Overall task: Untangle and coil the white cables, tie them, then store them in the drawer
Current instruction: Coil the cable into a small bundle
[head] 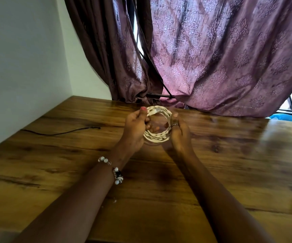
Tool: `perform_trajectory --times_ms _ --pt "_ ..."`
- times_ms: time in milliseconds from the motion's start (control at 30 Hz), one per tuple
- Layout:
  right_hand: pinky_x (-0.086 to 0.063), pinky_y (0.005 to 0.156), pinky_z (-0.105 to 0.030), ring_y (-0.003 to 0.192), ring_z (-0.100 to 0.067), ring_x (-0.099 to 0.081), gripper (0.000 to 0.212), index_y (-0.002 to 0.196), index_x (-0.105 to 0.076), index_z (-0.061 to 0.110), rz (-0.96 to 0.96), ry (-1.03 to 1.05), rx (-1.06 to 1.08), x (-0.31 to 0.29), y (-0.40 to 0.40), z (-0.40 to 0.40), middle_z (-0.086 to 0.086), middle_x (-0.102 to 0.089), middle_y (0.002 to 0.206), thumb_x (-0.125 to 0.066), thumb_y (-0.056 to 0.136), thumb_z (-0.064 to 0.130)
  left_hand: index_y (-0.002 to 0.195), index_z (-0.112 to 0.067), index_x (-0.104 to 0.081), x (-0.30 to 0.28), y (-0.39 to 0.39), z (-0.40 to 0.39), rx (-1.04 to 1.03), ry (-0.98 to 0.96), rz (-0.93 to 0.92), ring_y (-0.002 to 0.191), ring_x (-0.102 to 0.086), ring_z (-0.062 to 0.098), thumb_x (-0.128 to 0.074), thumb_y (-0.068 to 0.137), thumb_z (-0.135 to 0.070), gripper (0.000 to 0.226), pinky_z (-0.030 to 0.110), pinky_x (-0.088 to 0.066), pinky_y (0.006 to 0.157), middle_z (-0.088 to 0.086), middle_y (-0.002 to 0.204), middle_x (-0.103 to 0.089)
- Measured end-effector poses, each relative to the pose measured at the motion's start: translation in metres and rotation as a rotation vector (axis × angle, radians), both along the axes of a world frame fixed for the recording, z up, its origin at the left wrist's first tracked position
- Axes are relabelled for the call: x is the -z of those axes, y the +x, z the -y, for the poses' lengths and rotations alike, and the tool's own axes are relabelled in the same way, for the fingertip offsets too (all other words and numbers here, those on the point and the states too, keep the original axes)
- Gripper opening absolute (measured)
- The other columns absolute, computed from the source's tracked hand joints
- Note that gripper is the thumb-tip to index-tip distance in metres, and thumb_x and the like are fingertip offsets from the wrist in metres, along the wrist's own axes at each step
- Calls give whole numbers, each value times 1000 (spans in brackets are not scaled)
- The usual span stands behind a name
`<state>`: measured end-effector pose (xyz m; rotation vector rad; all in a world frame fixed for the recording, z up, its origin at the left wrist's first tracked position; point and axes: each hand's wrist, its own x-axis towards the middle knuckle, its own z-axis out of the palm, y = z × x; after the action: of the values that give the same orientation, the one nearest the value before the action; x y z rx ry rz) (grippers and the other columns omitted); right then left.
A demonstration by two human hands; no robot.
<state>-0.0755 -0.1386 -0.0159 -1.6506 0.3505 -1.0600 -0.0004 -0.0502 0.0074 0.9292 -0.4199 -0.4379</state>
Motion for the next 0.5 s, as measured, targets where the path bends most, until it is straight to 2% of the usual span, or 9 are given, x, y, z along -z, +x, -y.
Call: perform_trajectory --times_ms 67,100,167,233,300,367,433,500 --pt "-46 59 -16 62 5 -61 38 86 -63 17 -21 -57 2 0 -3 -4 13 -65 66 -32 104 31 77 -4 -50 -1 -1 -2 -8 -2 -17 39 -30 6 -45 100 -25 31 27 -49 40 0 58 -36" --pt "-46 59 -16 63 5 -61 38 90 -63 14 -35 -94 27 1 -2 -5 12 -65 69 -31 104 30 82 -2 -50 -1 -3 -3 -13 -4 -32 37 -29 6 -45 100 -26 31 23 -44 37 1 58 -34" --pt "-50 63 -25 73 -1 -63 39 99 -62 16 -64 -182 94 4 -1 -9 7 -67 81 -29 103 36 87 -1 -53 -2 -4 -4 -27 10 -50 34 -29 4 -46 99 -30 32 16 -35 33 -1 55 -34" --pt "-51 68 -34 82 -15 -64 42 107 -58 18 -157 -271 144 9 0 -10 1 -67 91 -26 101 45 77 -7 -51 -2 -2 -6 -56 67 -53 32 -28 3 -46 98 -36 36 12 -26 32 -4 48 -34" --pt "-47 66 -37 84 -30 -63 38 110 -51 14 -350 -458 223 11 2 -7 -9 -65 92 -29 100 43 69 -12 -46 -2 1 -9 -81 144 -19 30 -28 3 -45 98 -39 40 11 -22 32 -7 42 -35" --pt "-47 73 -43 96 -36 -58 41 123 -43 12 -490 -694 337 9 2 -3 -16 -61 104 -35 94 41 65 -14 -43 -3 1 -11 -100 236 50 29 -28 3 -45 99 -38 42 11 -20 32 -8 40 -38" --pt "-45 82 -47 108 -33 -48 56 138 -35 15 -474 -885 405 1 1 -1 -15 -52 119 -43 89 42 64 -15 -42 -5 -5 -12 -70 277 75 27 -28 3 -45 100 -35 41 10 -18 33 -9 36 -41" --pt "-45 81 -46 106 -28 -44 57 136 -43 18 -339 -1071 376 -8 -1 -1 -12 -51 119 -50 82 34 66 -15 -43 -6 -9 -11 -22 296 70 26 -28 2 -43 100 -33 39 10 -17 35 -8 34 -42"
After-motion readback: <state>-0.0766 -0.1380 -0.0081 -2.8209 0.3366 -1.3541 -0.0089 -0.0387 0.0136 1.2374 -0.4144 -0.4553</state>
